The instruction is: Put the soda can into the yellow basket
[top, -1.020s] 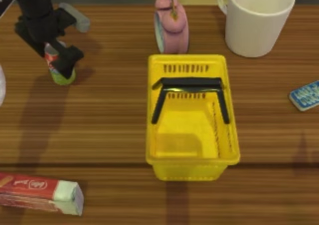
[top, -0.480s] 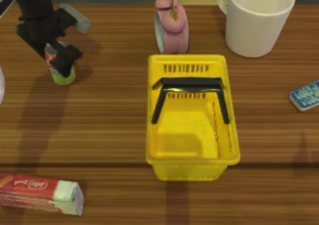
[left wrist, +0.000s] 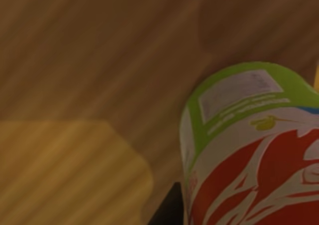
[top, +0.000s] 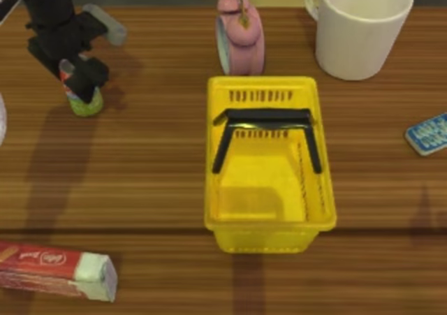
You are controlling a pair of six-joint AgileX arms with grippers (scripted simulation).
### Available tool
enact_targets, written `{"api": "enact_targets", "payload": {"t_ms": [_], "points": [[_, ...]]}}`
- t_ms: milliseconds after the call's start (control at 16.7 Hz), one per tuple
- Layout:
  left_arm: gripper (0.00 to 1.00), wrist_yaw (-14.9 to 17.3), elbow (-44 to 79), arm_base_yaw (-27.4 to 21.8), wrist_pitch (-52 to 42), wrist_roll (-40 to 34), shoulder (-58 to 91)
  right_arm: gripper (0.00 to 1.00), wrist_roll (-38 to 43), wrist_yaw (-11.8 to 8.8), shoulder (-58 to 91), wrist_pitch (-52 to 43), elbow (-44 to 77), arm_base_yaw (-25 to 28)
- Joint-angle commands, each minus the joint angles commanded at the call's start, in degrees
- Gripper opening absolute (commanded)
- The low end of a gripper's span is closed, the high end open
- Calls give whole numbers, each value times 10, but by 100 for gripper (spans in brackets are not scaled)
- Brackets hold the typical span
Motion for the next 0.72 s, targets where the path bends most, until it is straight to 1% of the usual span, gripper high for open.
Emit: {"api": "enact_targets", "payload": {"t_ms": [60,120,720], "points": [[2,0,0,0,0,0,0,100,0,0,0,0,0,0],[0,0,0,0,0,0,0,100,0,0,0,0,0,0],[0,3,-3,1,5,-1,-1,100,0,0,0,0,0,0]]}}
